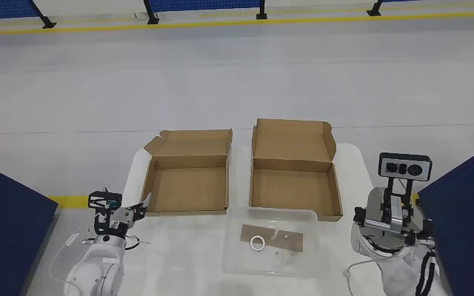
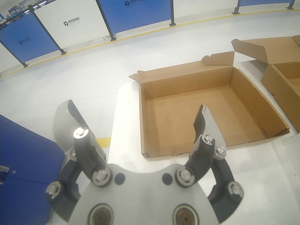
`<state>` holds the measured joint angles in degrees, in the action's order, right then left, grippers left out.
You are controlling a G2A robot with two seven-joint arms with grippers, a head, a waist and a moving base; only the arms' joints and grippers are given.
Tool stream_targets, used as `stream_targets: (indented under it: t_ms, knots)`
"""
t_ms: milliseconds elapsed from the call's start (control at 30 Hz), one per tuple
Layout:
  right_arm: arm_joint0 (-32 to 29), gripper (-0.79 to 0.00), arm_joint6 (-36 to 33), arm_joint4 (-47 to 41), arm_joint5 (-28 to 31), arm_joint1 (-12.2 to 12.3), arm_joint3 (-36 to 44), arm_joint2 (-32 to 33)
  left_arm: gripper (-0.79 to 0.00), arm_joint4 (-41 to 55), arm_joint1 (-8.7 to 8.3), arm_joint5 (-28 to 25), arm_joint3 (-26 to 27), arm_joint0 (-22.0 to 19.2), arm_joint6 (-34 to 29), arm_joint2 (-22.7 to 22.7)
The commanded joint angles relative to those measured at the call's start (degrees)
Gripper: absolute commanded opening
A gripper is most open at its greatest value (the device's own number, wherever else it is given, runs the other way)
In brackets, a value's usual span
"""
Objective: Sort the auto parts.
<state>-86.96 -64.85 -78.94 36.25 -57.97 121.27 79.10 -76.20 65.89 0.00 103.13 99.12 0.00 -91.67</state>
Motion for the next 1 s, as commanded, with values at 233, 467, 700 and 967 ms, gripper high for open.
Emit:
stream_targets:
  t_ms: [233,467,700,967]
  knots:
    - [0.1,-0.785,1.6,8.1,-3.1,0.2,-0.6,3.0,0.0,0.0,0.0,0.0,0.0,0.0,0.0,0.0]
    - [-2.1,-0.785,0.4,25.4,-9.4,1.2,-0.1,12.7,0.0,0.0,0.0,0.0,0.0,0.0,0.0,0.0]
    - [-4.6,-0.785,-3.9,36.2,-14.2,2.1,1.1,20.3,0.0,0.0,0.0,0.0,0.0,0.0,0.0,0.0]
    - [-4.9,-0.785,-6.5,38.0,-12.9,2.2,1.0,22.2,0.0,0.0,0.0,0.0,0.0,0.0,0.0,0.0]
